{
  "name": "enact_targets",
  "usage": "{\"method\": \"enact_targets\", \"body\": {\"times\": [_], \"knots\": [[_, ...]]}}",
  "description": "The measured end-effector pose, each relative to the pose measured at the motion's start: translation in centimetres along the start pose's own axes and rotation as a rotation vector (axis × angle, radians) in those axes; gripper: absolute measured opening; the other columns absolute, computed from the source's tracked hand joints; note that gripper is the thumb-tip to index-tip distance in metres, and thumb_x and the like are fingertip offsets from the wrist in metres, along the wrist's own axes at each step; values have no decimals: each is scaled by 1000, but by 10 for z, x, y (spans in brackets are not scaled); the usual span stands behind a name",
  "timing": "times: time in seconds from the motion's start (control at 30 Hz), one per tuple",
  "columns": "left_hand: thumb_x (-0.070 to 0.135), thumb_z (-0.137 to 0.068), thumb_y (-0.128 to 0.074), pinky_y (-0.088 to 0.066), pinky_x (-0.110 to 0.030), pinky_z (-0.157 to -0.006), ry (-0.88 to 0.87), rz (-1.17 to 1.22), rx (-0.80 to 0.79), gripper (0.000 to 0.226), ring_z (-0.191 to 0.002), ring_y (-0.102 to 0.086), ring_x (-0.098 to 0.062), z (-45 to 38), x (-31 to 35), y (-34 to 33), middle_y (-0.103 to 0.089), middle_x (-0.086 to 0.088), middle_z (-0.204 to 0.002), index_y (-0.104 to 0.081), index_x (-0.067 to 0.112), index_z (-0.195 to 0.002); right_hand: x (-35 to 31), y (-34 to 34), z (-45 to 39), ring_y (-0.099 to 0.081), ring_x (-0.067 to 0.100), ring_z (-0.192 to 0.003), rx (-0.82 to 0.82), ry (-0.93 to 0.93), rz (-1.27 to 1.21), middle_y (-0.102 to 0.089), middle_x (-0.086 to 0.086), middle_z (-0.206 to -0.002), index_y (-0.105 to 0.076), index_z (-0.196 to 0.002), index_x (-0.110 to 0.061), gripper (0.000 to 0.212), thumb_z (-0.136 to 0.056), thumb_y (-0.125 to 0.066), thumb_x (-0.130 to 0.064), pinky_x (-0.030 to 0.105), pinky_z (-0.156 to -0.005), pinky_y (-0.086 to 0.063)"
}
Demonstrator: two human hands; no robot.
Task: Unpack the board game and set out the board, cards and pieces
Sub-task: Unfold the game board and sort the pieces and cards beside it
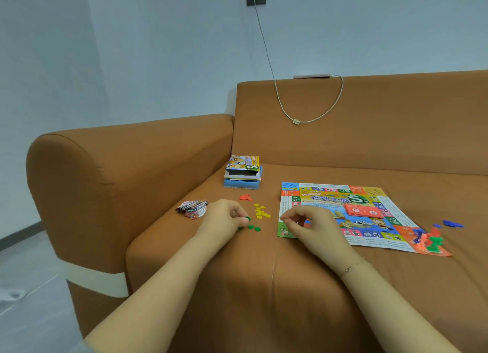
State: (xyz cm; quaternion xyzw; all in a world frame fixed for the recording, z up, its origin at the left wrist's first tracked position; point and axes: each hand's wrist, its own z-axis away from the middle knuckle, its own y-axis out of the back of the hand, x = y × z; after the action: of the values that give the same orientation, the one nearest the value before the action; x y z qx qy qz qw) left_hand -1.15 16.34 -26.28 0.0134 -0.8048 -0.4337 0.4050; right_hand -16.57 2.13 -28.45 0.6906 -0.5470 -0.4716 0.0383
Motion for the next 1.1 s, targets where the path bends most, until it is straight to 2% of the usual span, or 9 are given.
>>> {"method": "enact_targets", "body": {"times": [0.17,0.37,0.43,0.5,0.63,0.77,0.87,0.93,1.1], "knots": [[14,-83,-70,-39,-20,-57,53,78,39,3,-54,-55,-5,2,5,8,-58,2,-64,-69,17,-82,-1,1,8,-57,10,-69,108,-32,15,-64,-11,-69,-68,-78,-31,18,-84,-65,-15,23,-66,-45],[15,-81,-73,-48,-15,-53,7,124,-83,4,-53,-57,-6,6,46,4,-59,4,-69,-70,18,-83,4,21,31,-59,6,-71,335,-175,-72,-67,-10,-72,-68,-76,-31,19,-83,-66,-14,25,-66,-44],[15,-82,-72,-45,-12,-48,-45,131,-136,7,-55,-56,-7,8,62,-3,-60,3,-72,-71,15,-88,4,33,41,-60,4,-71,363,-191,-110,-68,-11,-74,-70,-79,-25,15,-83,-66,-11,24,-67,-45],[13,-81,-72,-46,-12,-53,-99,139,-170,10,-58,-57,-7,10,76,-10,-62,1,-74,-72,12,-92,5,46,49,-59,5,-70,364,-200,-116,-69,-11,-74,-71,-80,-23,15,-82,-66,-9,25,-67,-46],[12,-80,-73,-52,-27,-68,-146,144,-173,9,-61,-56,-10,6,99,-30,-61,-1,-71,-72,11,-89,13,83,52,-55,4,-62,300,-204,-19,-65,-11,-63,-68,-73,-30,22,-81,-66,-9,20,-60,-43],[14,-80,-73,-42,-14,-54,-220,39,-186,6,-57,-54,-5,-18,126,-43,-58,6,-62,-72,12,-85,22,123,26,-50,0,-54,172,-219,80,-61,-10,-60,-72,-74,-22,17,-81,-63,-9,14,-53,-38],[17,-80,-74,-38,-13,-51,-264,-40,-184,8,-57,-52,-4,-53,154,-53,-57,7,-61,-73,13,-87,39,148,-7,-54,4,-59,53,-186,192,-66,-12,-68,-71,-74,-26,14,-80,-62,-16,22,-60,-47],[18,-81,-74,-39,-13,-51,-249,-77,-189,10,-57,-54,-4,-80,166,-62,-58,7,-62,-73,11,-88,47,162,-33,-55,4,-64,-20,-176,261,-65,-13,-72,-72,-76,-25,10,-80,-63,-20,27,-65,-48],[17,-80,-74,-43,-17,-56,-171,-142,-221,11,-56,-56,-5,-161,185,-107,-60,5,-62,-74,10,-89,86,191,-93,-58,8,-67,-145,-183,294,-63,-10,-73,-73,-80,-20,8,-80,-65,-21,24,-60,-45]]}}
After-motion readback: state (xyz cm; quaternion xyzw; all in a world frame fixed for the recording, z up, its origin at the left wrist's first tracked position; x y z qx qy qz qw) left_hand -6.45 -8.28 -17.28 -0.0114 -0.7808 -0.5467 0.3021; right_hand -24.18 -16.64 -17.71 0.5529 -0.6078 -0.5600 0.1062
